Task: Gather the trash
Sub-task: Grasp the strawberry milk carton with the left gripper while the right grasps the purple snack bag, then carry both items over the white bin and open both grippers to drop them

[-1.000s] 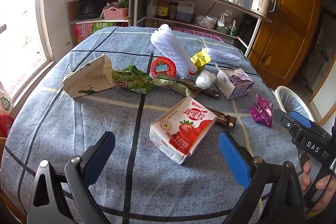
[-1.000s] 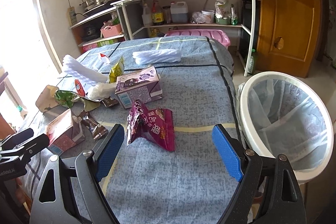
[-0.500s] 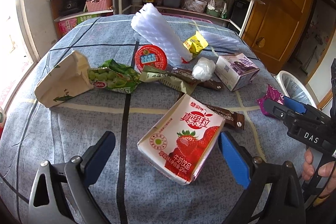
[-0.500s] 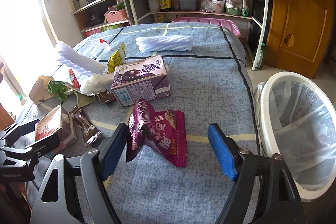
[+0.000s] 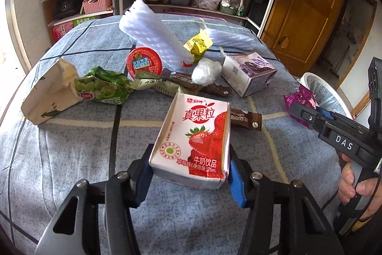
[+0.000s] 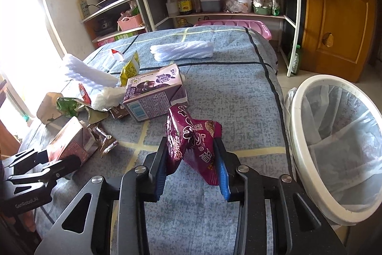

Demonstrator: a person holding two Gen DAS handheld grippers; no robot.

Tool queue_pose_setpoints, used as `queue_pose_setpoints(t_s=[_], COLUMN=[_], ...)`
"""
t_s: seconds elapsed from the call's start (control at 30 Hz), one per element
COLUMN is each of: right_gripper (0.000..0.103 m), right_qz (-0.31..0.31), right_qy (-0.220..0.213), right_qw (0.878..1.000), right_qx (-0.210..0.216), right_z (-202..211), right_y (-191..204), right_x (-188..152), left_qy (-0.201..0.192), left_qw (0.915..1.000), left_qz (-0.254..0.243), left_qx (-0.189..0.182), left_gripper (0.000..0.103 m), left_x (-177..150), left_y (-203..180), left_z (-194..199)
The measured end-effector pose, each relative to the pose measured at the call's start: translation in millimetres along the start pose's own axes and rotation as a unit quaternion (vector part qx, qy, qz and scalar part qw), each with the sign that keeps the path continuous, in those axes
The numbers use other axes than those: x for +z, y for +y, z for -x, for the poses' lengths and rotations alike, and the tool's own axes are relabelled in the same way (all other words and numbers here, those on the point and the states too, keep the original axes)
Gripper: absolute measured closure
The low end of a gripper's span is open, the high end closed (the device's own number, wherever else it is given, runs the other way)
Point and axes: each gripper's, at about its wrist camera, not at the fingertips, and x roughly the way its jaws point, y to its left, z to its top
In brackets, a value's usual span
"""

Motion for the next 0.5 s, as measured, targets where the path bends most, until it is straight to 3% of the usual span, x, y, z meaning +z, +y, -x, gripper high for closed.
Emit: queue_pose_setpoints(t_s=[0.5], right_gripper=[0.068], right_qz=[-0.017], right_qy=[-0.044], right_qw=[0.999], right_qx=[0.019], right_z=[37.7], right_y=[-9.9], right_x=[-3.0], left_qy=[-0.048], left_qw=[0.9989], left_qz=[0.001], left_qx=[0.001], left_gripper=[0.050], left_x=[5.8], left_y=[-19.7], left_z=[27.4])
